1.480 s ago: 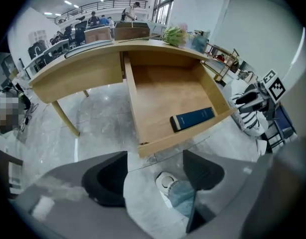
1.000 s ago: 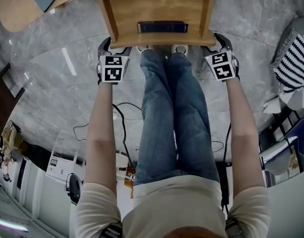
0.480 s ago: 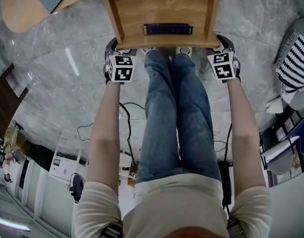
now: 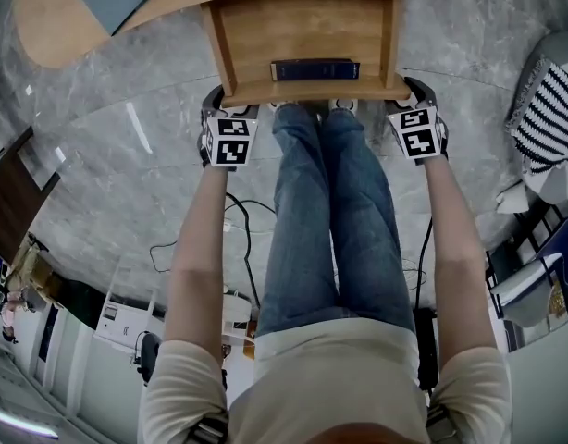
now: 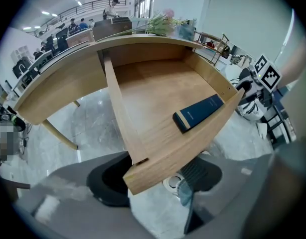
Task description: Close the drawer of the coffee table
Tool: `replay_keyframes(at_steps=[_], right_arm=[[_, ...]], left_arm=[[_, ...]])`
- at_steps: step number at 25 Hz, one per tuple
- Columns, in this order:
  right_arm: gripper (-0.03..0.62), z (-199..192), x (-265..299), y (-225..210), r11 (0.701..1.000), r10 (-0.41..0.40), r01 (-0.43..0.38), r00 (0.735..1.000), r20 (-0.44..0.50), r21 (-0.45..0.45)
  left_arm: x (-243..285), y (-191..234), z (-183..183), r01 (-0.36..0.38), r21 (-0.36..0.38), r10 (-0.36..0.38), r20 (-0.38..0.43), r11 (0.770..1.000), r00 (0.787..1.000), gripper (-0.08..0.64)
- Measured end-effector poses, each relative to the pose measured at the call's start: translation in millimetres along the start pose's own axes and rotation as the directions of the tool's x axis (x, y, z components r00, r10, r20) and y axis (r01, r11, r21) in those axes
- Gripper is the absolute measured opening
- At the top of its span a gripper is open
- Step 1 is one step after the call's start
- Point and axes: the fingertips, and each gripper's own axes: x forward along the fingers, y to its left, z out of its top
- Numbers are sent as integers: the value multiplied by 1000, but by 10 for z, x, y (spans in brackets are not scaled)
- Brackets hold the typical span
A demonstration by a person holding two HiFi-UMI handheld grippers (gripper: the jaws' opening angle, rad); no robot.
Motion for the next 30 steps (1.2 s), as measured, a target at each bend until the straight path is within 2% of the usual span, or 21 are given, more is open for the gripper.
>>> replay_keyframes(at_steps=[11, 23, 30], right_arm=[[229, 126, -291, 19, 1000, 5, -5, 999, 38, -7], [227, 168, -350, -32, 999, -4, 5, 1000, 28, -34], [227, 263, -343, -128, 999, -14, 16, 999, 40, -43]], left_arm=[[-295, -3, 126, 14, 3, -14, 19, 1000, 1000, 302], [-353, -41, 166, 23, 3, -23, 24, 1000, 999, 299], [-342, -10, 274, -8, 6, 8, 55, 1000, 998, 299]])
